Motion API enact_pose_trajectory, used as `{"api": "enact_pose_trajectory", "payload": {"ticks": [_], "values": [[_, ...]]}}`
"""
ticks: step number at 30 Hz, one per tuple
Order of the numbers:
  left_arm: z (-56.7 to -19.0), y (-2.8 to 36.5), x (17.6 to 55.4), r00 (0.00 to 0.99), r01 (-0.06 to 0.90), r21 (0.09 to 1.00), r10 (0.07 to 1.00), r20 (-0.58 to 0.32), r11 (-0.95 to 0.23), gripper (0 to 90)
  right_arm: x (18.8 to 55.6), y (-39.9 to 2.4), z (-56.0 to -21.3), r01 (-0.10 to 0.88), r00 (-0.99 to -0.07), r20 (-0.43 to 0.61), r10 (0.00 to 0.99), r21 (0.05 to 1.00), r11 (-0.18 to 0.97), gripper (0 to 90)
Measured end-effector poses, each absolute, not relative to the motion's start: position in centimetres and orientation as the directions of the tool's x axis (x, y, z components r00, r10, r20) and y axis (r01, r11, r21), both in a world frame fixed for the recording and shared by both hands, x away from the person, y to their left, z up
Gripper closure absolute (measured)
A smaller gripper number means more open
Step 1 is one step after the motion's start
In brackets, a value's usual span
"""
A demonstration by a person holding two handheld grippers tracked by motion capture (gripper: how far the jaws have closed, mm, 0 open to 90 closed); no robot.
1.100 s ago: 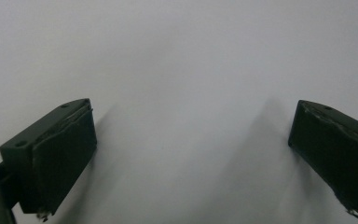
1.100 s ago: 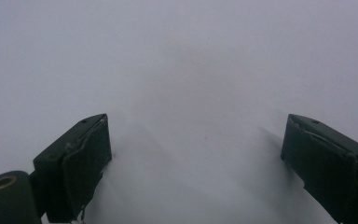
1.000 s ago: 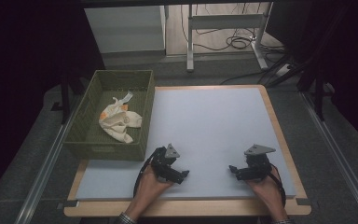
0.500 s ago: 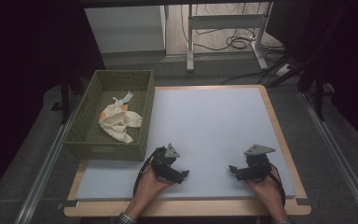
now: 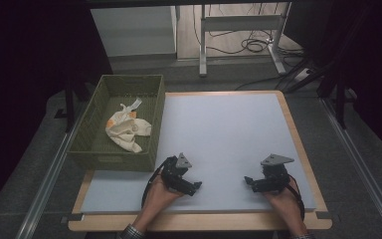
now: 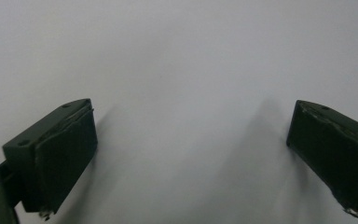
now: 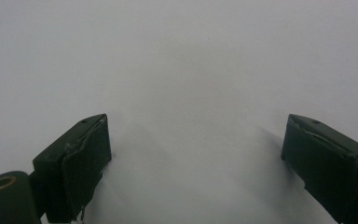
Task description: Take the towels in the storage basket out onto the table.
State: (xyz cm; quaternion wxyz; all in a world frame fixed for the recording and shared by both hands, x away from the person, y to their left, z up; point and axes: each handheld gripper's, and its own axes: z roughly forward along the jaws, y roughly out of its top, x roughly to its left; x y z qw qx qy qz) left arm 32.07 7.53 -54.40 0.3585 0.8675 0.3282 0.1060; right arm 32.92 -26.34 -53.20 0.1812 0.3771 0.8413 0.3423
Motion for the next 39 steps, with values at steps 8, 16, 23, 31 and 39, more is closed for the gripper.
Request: {"api": "enact_pose_trajectory", "payload": {"ticks": [8,16,23,31,39], "values": [[-52.7,6.9,32.3,0.775,0.478,0.691,0.631,-0.041,-0.542,2.8,32.9,-26.3,-53.2,0.511,-0.650,-0.047,0.759,0.713,0.481,8.2],[-51.3,6.1,32.8,0.789,0.462,0.688,0.613,-0.031,-0.560,2.9,32.9,-26.3,-53.2,0.510,-0.650,-0.047,0.759,0.713,0.481,8.2],[-50.4,5.4,33.3,0.797,0.458,0.677,0.604,-0.026,-0.576,2.9,32.9,-26.3,-53.2,0.510,-0.650,-0.047,0.759,0.713,0.481,8.2],[-49.0,4.7,34.3,0.797,0.460,0.679,0.604,-0.031,-0.572,2.7,32.9,-26.3,-53.2,0.510,-0.649,-0.047,0.759,0.714,0.480,8.2],[-47.4,4.3,35.7,0.798,0.463,0.661,0.602,-0.022,-0.590,2.1,32.9,-26.4,-53.2,0.508,-0.651,-0.051,0.758,0.713,0.484,8.2]]}}
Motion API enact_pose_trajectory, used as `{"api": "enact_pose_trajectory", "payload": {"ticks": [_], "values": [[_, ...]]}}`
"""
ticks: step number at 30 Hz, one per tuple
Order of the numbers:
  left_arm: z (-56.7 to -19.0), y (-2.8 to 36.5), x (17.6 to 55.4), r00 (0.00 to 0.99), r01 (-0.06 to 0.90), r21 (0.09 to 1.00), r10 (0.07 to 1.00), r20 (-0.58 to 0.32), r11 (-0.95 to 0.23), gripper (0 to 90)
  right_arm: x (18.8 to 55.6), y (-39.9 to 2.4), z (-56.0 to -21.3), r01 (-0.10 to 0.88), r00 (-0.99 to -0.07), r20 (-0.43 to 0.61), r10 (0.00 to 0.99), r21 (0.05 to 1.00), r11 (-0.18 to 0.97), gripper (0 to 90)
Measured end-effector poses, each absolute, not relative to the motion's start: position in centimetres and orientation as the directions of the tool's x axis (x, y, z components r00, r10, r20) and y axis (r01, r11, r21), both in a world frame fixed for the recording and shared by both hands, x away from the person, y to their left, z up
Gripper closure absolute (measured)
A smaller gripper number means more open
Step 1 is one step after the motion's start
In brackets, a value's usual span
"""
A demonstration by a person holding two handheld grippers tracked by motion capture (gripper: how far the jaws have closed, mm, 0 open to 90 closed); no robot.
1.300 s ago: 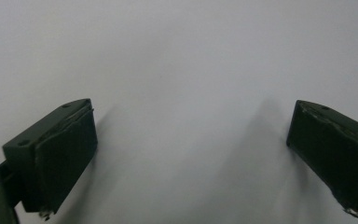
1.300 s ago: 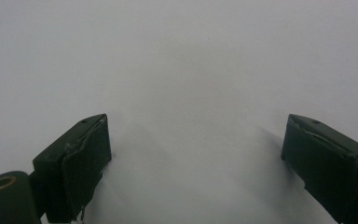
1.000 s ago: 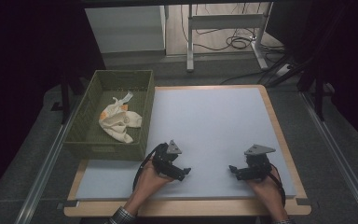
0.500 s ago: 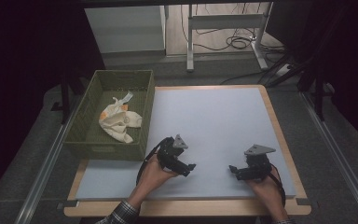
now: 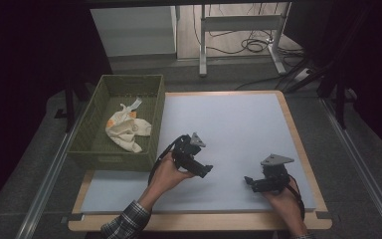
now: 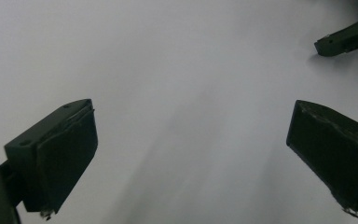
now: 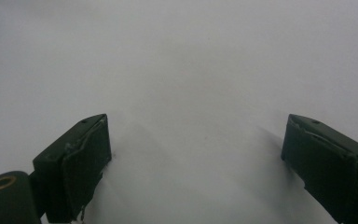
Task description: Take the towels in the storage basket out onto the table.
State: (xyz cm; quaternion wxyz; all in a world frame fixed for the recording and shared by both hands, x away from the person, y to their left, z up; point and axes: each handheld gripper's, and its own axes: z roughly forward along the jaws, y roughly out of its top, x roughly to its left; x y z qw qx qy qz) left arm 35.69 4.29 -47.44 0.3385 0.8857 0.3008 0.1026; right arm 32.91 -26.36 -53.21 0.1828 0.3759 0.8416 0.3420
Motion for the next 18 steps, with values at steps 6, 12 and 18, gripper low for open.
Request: {"api": "enact_pose_trajectory", "payload": {"ticks": [6,12,18], "values": [[-46.0,4.6,36.7,0.791,0.471,0.662,0.611,-0.025,-0.583,2.1,32.9,-26.4,-53.2,0.508,-0.651,-0.050,0.758,0.713,0.483,8.2],[-44.3,5.0,37.9,0.785,0.477,0.654,0.619,-0.016,-0.587,2.1,32.9,-26.4,-53.2,0.508,-0.651,-0.049,0.758,0.714,0.482,8.2],[-42.9,5.6,39.0,0.774,0.484,0.647,0.633,-0.003,-0.589,2.1,32.9,-26.4,-53.2,0.508,-0.650,-0.049,0.758,0.714,0.481,8.2]]}}
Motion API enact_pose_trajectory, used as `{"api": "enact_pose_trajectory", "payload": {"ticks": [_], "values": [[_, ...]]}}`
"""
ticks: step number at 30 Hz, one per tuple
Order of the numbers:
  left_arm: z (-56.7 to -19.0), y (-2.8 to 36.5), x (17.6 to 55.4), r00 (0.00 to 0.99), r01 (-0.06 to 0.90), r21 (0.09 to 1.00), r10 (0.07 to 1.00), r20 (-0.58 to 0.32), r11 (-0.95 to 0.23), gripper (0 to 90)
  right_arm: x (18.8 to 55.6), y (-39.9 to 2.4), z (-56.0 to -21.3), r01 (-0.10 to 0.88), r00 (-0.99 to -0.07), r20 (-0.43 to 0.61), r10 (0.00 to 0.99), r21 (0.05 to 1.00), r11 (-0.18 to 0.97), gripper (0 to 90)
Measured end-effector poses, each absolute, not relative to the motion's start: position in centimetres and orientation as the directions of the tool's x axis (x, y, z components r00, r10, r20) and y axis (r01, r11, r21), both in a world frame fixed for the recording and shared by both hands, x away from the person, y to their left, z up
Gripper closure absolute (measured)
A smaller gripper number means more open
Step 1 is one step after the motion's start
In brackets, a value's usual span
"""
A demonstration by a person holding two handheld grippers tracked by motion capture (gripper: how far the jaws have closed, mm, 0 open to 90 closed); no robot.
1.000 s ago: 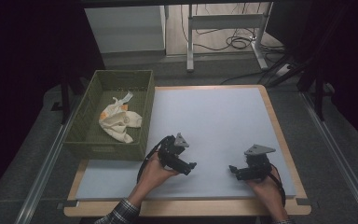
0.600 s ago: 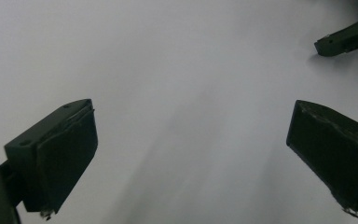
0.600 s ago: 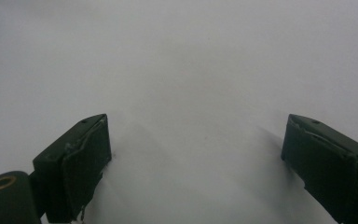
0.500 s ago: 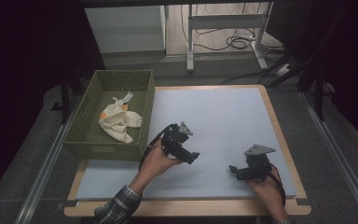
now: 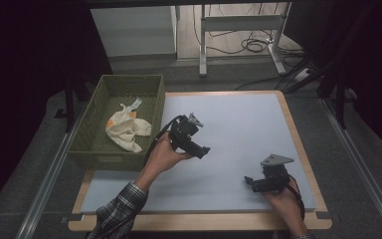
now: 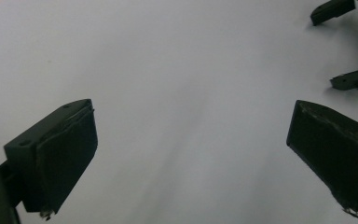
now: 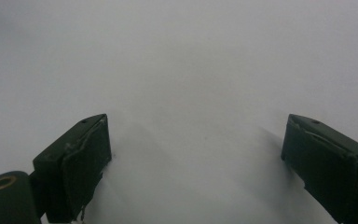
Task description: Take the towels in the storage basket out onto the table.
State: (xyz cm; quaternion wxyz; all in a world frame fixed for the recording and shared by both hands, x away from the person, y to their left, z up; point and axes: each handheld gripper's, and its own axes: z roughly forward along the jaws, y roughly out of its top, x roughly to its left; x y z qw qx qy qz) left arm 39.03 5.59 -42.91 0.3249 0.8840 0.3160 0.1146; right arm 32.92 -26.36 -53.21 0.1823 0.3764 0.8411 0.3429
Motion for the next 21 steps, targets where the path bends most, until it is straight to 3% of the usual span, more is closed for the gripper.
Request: {"api": "enact_pose_trajectory", "payload": {"ticks": [21], "values": [[-39.3,12.8,43.2,0.658,0.575,0.643,0.753,0.005,-0.506,2.7,32.9,-26.4,-53.2,0.509,-0.650,-0.048,0.758,0.714,0.481,8.2]]}}
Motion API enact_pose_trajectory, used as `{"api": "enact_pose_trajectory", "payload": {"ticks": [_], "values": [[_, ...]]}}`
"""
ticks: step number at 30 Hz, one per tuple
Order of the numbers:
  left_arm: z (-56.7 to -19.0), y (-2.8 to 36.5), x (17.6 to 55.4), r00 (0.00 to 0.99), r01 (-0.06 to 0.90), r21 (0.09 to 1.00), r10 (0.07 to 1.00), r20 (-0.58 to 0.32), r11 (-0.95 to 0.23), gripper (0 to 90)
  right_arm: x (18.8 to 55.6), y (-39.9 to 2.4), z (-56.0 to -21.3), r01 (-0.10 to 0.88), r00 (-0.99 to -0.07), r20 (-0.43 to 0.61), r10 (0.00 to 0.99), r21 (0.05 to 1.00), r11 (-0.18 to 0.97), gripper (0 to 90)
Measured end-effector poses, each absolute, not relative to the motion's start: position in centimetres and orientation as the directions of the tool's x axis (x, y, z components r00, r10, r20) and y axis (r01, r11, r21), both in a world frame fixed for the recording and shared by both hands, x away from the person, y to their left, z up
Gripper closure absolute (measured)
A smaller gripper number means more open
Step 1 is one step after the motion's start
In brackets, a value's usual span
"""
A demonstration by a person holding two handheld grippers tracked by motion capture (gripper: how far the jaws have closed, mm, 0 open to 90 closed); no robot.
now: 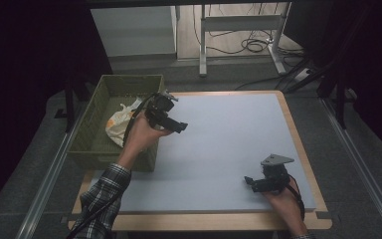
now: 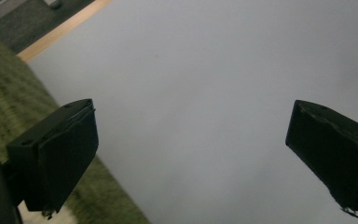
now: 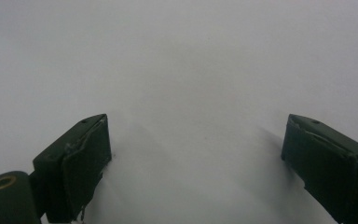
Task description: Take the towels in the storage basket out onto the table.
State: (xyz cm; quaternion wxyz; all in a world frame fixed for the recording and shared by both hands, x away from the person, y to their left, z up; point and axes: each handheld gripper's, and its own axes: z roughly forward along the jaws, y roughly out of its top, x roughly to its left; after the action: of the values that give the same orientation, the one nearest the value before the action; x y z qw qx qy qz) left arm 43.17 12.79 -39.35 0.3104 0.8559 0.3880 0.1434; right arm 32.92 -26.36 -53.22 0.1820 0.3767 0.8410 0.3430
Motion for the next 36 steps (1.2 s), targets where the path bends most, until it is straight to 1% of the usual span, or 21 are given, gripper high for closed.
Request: {"api": "enact_pose_trajectory", "payload": {"ticks": [17,22,26,31,35,36], "values": [[-38.7,20.6,44.5,0.514,0.652,0.639,0.858,0.022,-0.407,3.4,32.9,-26.4,-53.2,0.509,-0.650,-0.048,0.758,0.714,0.481,8.2],[-39.6,22.7,45.0,0.478,0.676,0.631,0.878,0.017,-0.380,3.2,32.9,-26.4,-53.2,0.509,-0.650,-0.048,0.758,0.714,0.482,8.2],[-40.3,23.6,45.4,0.460,0.691,0.622,0.888,0.014,-0.368,2.6,32.9,-26.4,-53.2,0.509,-0.650,-0.048,0.758,0.714,0.482,8.2],[-42.6,25.5,46.4,0.417,0.742,0.577,0.909,0.000,-0.341,1.1,32.9,-26.4,-53.2,0.509,-0.651,-0.047,0.758,0.714,0.481,8.2],[-44.3,26.8,47.4,0.377,0.786,0.525,0.926,0.009,-0.325,0.5,32.9,-26.4,-53.2,0.508,-0.651,-0.047,0.757,0.714,0.481,8.2],[-44.3,26.8,47.4,0.377,0.786,0.525,0.926,0.009,-0.325,0.4,32.9,-26.4,-53.2,0.508,-0.651,-0.047,0.757,0.714,0.481,8.2]]}}
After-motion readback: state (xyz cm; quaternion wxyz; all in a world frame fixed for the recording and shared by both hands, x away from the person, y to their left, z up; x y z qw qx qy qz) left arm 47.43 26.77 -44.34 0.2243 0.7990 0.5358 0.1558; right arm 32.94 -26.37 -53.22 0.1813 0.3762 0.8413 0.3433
